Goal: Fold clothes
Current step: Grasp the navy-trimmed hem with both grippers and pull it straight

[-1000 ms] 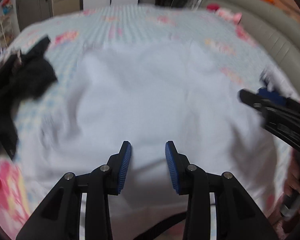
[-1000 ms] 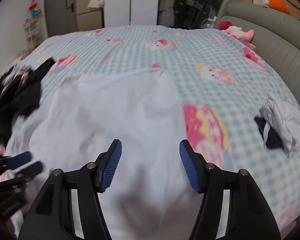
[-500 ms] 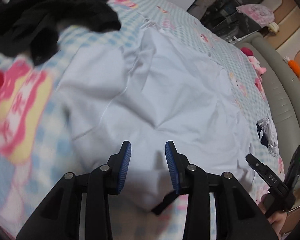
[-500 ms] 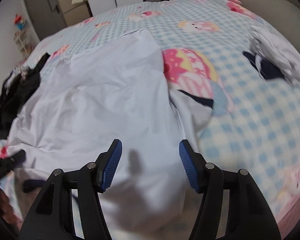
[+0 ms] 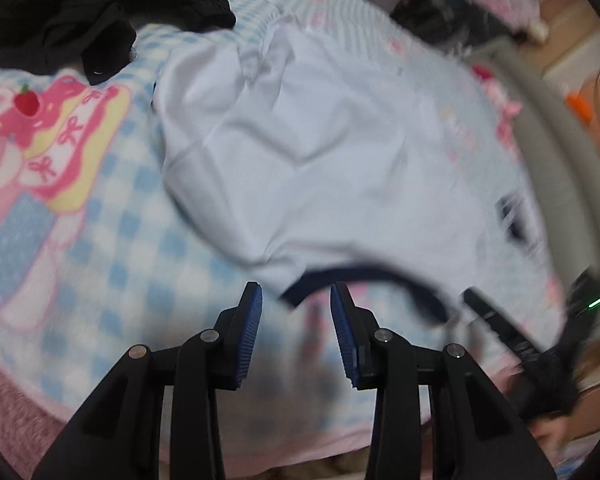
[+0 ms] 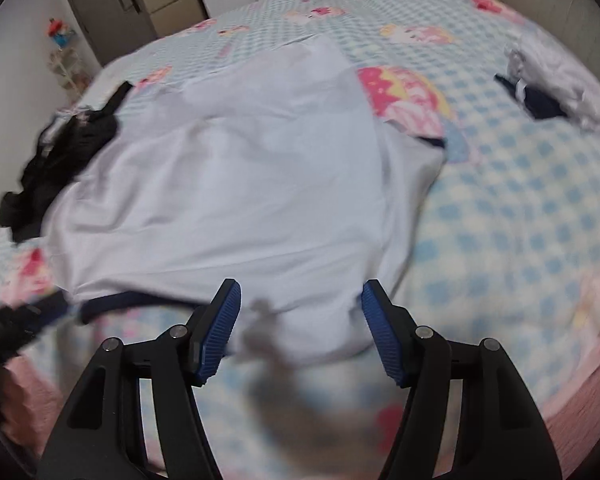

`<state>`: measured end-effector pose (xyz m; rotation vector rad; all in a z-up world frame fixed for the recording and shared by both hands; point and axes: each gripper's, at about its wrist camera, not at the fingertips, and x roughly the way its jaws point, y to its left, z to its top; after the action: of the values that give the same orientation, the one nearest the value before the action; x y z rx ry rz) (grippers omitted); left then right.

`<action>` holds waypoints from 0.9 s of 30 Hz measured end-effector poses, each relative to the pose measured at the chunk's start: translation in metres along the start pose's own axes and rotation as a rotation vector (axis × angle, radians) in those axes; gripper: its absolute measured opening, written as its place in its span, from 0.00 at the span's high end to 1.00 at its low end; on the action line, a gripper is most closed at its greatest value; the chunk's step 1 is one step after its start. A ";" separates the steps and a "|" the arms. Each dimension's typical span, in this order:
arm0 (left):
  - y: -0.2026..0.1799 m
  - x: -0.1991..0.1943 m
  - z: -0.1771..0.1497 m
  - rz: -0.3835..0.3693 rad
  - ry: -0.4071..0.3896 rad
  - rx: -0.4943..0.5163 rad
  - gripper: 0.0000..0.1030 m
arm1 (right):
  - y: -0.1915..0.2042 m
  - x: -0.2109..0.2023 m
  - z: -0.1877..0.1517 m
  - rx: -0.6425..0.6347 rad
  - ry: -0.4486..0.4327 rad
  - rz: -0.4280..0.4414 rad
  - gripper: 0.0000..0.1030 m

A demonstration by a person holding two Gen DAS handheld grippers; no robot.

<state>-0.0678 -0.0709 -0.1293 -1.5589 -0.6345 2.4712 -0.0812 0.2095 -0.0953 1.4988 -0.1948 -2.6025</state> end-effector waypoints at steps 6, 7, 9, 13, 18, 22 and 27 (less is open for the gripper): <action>-0.011 0.018 0.000 0.105 -0.024 0.075 0.63 | 0.018 0.018 -0.027 -0.092 0.068 -0.049 0.36; -0.013 0.018 0.002 0.116 -0.041 0.080 0.63 | 0.019 0.017 -0.027 -0.099 0.061 -0.054 0.36; -0.013 0.017 0.007 0.121 -0.068 0.079 0.64 | 0.019 0.017 -0.026 -0.098 0.054 -0.065 0.36; -0.014 0.008 0.026 0.071 -0.113 0.053 0.64 | 0.012 0.010 -0.018 -0.065 0.016 -0.078 0.36; -0.006 0.008 0.029 0.029 -0.141 0.007 0.64 | 0.018 0.003 -0.016 -0.104 0.063 0.019 0.41; 0.000 0.011 0.018 0.007 -0.146 -0.010 0.66 | 0.034 0.008 -0.025 -0.177 0.080 0.028 0.41; -0.001 0.030 0.011 0.075 -0.087 0.021 0.69 | 0.036 0.027 -0.023 -0.201 0.049 -0.052 0.41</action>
<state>-0.0913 -0.0632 -0.1493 -1.5023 -0.5711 2.6039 -0.0727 0.1685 -0.1230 1.5135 0.1096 -2.5323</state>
